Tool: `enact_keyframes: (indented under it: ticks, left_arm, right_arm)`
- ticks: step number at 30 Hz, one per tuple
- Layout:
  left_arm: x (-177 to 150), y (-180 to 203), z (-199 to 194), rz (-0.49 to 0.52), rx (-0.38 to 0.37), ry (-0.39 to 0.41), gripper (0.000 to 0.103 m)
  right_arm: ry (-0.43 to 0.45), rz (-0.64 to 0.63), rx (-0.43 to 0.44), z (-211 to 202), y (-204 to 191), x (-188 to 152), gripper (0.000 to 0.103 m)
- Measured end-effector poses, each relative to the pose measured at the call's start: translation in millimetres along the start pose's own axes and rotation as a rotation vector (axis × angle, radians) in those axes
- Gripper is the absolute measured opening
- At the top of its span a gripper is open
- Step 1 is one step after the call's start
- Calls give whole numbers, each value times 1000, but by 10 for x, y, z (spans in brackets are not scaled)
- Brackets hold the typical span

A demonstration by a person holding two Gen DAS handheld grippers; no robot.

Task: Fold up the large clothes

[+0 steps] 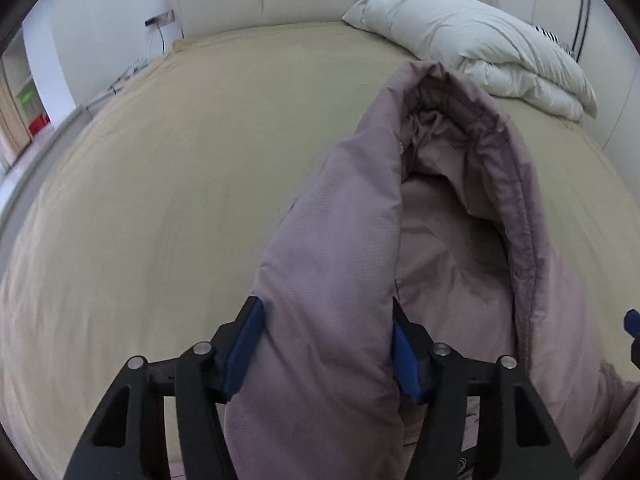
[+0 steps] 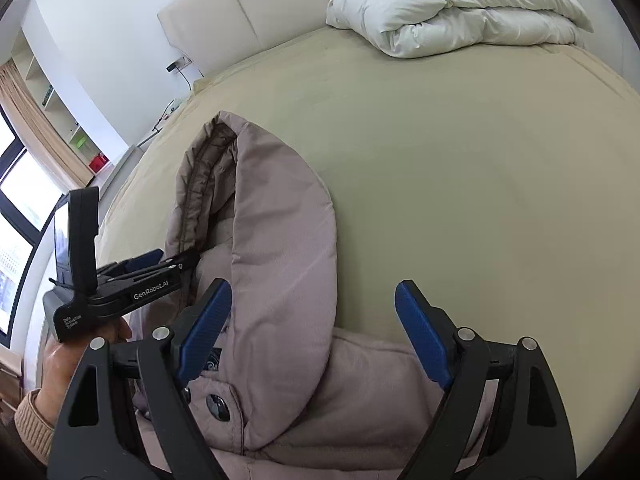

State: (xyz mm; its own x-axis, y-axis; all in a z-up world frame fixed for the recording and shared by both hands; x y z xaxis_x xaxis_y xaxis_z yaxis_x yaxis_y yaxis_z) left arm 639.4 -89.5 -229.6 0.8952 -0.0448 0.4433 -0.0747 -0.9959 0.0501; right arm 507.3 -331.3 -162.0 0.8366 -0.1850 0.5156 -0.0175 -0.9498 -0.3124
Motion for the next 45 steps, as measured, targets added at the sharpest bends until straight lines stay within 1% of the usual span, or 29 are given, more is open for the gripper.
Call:
enact_keyframes:
  ticks: [1, 2, 3, 5, 7, 9, 11, 12, 13, 14, 16, 17, 19, 20, 23, 24, 26, 28, 30, 32, 34, 35, 37, 38, 39, 40, 42, 44, 45]
  left_arm:
    - [-21, -49, 0, -2, -7, 4, 49]
    - [-34, -80, -30, -1, -10, 17, 41]
    - [-50, -108, -87, -3, -24, 36, 37]
    - [-79, -145, -227, -7, -44, 79, 23]
    - [-129, -164, -325, 18, -39, 113, 15]
    - [-152, -164, -402, 37, -31, 139, 14]
    - [-156, -209, -454, 25, -56, 146, 13]
    - [-157, -236, -496, 17, -65, 156, 13]
    - [-163, -255, -535, 14, -72, 166, 13]
    - [-170, -268, -573, 14, -75, 175, 13]
    - [-198, -264, -643, 19, -80, 191, 13]
    - [-204, -279, -667, 15, -85, 196, 12]
    - [-232, -347, -752, -4, -104, 205, 12]
    - [-254, -366, -811, -14, -110, 215, 12]
    - [-358, -367, -1074, -26, -127, 255, 12]
    - [-395, -353, -1163, -28, -132, 268, 12]
    - [-528, -339, -1404, -47, -162, 299, 11]
    - [-707, -315, -1689, -55, -189, 337, 11]
    - [-941, -289, -1968, -69, -220, 375, 11]
    - [-1205, -299, -2180, -89, -245, 395, 11]
    - [-1522, -339, -2347, -116, -269, 399, 11]
    - [-1681, -365, -2398, -137, -283, 394, 11]
    - [-2039, -413, -2431, -186, -314, 357, 11]
    - [-2221, -421, -2416, -202, -332, 329, 12]
    - [-2383, -421, -2389, -209, -338, 300, 12]
    - [-2577, -427, -2352, -214, -329, 271, 12]
    - [-2942, -442, -2281, -223, -310, 213, 14]
    - [-3235, -463, -2251, -235, -296, 166, 15]
    - [-3350, -479, -2267, -232, -281, 151, 16]
  right_arm:
    - [9, -9, 2, 22, -20, 59, 84]
    - [8, -16, 2, 64, -39, 108, 84]
    - [2, -19, 1, 123, -64, 158, 84]
    - [0, -27, 19, 233, -194, 235, 84]
    - [-11, -58, 38, 377, -416, 329, 84]
    - [-38, -103, -18, 583, -568, 410, 84]
    - [-100, -131, -141, 867, -571, 491, 84]
    - [-116, -126, -199, 968, -525, 544, 84]
    - [-117, -111, -232, 1025, -486, 596, 84]
    - [-118, -87, -240, 1078, -448, 655, 84]
    - [-130, -57, -224, 1159, -405, 727, 61]
    - [-143, -37, -216, 1175, -363, 740, 33]
    - [-133, -12, -193, 1138, -317, 743, 19]
    - [-117, -36, -206, 1070, -303, 736, 11]
    - [-36, -72, -201, 740, -306, 720, 9]
    - [1, -77, -194, 565, -312, 707, 8]
    - [82, -130, -205, 156, -366, 625, 8]
    - [157, -193, -213, -283, -467, 466, 8]
    - [222, -240, -197, -686, -583, 253, 8]
    - [262, -292, -198, -1058, -639, -95, 8]
    - [275, -310, -178, -1319, -671, -507, 8]
    - [271, -316, -170, -1420, -660, -737, 8]
    - [245, -307, -150, -1540, -588, -1186, 9]
    - [224, -289, -127, -1556, -548, -1417, 10]
    - [187, -283, -122, -1528, -500, -1645, 13]
    - [145, -279, -119, -1495, -425, -1858, 14]
    - [89, -239, -101, -1463, -285, -2243, 15]
    - [36, -204, -111, -1445, -135, -2544, 15]
    - [29, -192, -115, -1448, -74, -2638, 15]
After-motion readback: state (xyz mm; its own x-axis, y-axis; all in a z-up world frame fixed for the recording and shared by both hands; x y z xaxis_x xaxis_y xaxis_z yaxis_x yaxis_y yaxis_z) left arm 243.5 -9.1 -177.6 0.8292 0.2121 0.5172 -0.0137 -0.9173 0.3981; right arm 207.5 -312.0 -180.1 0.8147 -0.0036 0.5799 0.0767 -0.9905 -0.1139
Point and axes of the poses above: each gripper's, at about its wrist camera, not at the fingertips, and z roughly the way its jaws point, y to its right, x to its top, the point moved 10 cm from there along z, roughly the way its jaws point, and after that the axes turned 7 degrees about -y, right-handed, at the moved point
